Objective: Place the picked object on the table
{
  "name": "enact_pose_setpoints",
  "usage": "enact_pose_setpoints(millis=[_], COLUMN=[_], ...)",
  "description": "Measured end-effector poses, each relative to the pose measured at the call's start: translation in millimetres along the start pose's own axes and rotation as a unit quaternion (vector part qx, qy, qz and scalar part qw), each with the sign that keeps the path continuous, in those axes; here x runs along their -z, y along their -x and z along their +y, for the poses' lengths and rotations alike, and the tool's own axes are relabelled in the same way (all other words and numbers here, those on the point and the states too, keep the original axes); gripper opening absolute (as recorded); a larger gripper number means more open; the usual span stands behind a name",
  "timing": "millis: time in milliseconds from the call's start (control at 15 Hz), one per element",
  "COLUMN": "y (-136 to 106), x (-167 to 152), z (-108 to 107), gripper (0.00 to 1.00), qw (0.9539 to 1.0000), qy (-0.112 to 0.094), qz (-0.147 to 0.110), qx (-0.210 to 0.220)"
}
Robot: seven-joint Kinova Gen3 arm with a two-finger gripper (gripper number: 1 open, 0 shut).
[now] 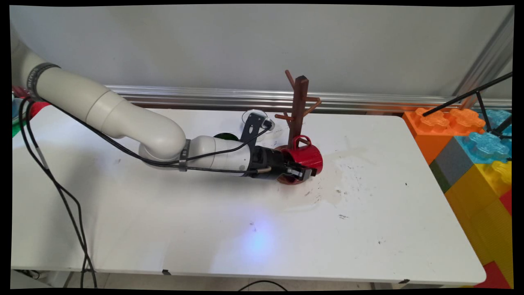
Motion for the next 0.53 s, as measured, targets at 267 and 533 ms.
enact_pose_setpoints(millis=[267,533], y=[1.0,1.2], x=[-0.3,1.3], z=[-0.3,2.5], gripper=[0.00,0.00], qw=[1.0000,0.9999], qy=[0.003,0.012], qz=[0.003,0.008], qx=[0.001,0.004])
